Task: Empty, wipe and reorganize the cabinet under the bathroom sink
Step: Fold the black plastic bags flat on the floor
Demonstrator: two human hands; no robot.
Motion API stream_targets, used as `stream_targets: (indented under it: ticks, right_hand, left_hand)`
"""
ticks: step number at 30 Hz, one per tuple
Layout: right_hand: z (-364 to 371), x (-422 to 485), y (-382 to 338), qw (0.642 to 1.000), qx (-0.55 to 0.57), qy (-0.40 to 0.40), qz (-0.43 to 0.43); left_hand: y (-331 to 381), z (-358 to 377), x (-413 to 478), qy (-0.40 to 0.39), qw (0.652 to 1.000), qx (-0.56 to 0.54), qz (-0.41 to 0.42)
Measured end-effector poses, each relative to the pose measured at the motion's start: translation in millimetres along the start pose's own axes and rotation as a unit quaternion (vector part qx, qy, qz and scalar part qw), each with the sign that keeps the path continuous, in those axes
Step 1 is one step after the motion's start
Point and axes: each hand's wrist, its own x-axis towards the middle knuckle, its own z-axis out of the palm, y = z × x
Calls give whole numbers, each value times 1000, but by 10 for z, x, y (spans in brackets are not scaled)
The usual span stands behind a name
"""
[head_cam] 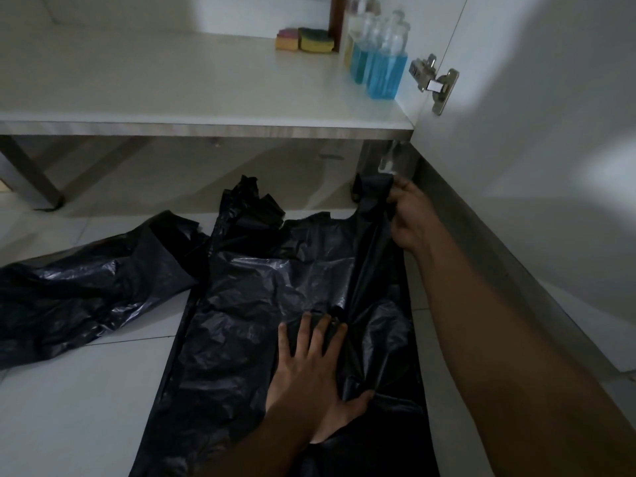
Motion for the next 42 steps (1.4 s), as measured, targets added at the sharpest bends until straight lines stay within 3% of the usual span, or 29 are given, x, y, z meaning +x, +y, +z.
stream_targets:
  ticks: [5,8,11,14,17,20,22,23,25,28,30,32,34,37,40,42]
  right_hand:
    - [0,179,-76,989,4,149,-9]
    - [45,146,10,964,-129,216,-87]
    - [-17,68,188,934,-280,198,-100]
    - [-110,162,358,913,-389,122,-5]
    - [-242,474,583,859,-502,94,-23]
    - [-79,120,485,746,-653,48,-123]
    - [-26,-2,515,683,-726,-19,-78]
    - [-20,-8,566,672,-739,-34,-44]
    - [19,-70,607,666,-743,-28,-58]
    - [192,-293,577,651,-734,-35,-188]
    - [316,-481,598,656,-729,-122,-157]
    - [367,-600,729,637,-744,-181,-88]
    - [346,-625,921,626,-751,-197,-73]
    - [269,-626,1172,653,-730,-189,-73]
    - [158,-731,1333,686,-703,-146,-117]
    - [87,-796,1431,680,-701,-124,-174]
  left_hand:
    - [-5,7,13,-4,1000,17,1]
    - [-11,12,18,-8,1000,13,1]
    - [-11,12,23,-11,1000,16,3]
    - [-11,13,29,-12,1000,22,0]
    - [-11,7,22,-12,1000,19,-2]
    - [-3,-17,16,-14,1000,14,-2]
    - [1,-23,18,-15,1000,11,-5]
    - [2,-21,17,-15,1000,10,-4]
    - [-8,-26,11,-11,1000,5,-5]
    - [-15,-27,-5,-11,1000,-3,-1]
    - [-4,-13,-10,8,1000,-13,-3]
    - [9,-1,-11,27,999,-26,-9]
    - [7,-17,-20,40,998,-38,-15]
    - [-21,-50,-56,73,994,-86,-2]
    - [-99,25,-98,176,952,-249,32]
    - [-162,104,-108,240,905,-350,25]
